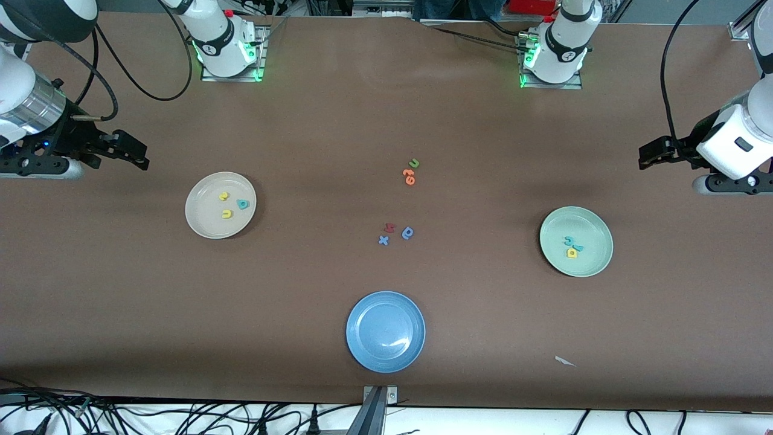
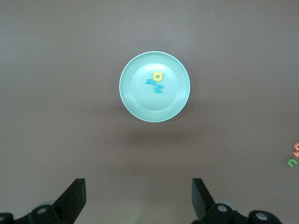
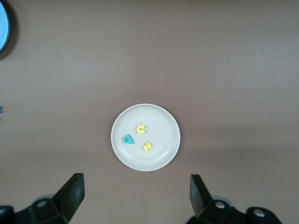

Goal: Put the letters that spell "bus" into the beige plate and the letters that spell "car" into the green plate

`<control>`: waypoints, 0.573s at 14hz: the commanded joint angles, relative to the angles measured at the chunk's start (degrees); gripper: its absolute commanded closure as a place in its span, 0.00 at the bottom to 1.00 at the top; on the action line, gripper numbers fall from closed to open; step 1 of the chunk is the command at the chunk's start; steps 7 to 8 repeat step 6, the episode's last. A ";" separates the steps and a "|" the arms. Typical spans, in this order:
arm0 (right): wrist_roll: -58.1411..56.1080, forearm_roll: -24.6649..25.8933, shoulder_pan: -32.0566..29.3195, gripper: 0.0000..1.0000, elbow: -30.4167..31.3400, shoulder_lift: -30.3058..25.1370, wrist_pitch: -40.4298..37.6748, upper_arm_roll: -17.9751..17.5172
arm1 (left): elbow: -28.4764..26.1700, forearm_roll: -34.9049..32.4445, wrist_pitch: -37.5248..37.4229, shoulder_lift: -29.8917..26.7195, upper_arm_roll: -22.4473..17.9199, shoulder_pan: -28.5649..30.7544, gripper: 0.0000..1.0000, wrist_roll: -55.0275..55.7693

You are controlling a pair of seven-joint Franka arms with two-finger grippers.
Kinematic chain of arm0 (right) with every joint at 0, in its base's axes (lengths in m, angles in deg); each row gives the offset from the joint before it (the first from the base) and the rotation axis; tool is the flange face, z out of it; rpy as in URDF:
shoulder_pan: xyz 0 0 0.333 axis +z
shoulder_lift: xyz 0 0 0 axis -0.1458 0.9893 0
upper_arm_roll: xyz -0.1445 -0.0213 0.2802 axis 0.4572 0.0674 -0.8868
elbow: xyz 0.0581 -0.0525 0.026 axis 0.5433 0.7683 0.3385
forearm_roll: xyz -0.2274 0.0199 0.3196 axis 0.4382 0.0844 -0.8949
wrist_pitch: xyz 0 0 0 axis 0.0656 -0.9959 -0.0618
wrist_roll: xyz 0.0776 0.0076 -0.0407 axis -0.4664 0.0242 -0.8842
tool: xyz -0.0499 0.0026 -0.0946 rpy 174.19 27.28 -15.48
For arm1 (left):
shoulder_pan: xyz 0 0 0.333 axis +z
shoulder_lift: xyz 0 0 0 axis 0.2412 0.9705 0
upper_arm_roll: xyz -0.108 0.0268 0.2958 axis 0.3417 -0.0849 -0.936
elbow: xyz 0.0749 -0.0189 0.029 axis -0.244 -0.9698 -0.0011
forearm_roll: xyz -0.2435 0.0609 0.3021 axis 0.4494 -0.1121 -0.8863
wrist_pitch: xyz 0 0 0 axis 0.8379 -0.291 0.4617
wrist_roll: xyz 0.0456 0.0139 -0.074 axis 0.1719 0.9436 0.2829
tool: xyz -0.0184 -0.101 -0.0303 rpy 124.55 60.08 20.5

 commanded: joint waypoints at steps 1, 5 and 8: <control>-0.97 0.92 -0.73 0.00 -0.61 -0.16 -0.96 -0.63 | 0.84 1.85 -1.11 -0.19 -0.06 0.53 0.00 -1.51; -0.97 1.01 -0.72 0.00 -0.61 -0.16 -0.96 -0.63 | 0.93 1.93 -1.89 -0.45 -0.06 0.44 0.00 -1.51; -0.97 1.01 -0.72 0.00 -0.61 -0.16 -0.96 -0.63 | 0.93 1.93 -2.25 -0.45 0.11 0.44 0.00 -1.42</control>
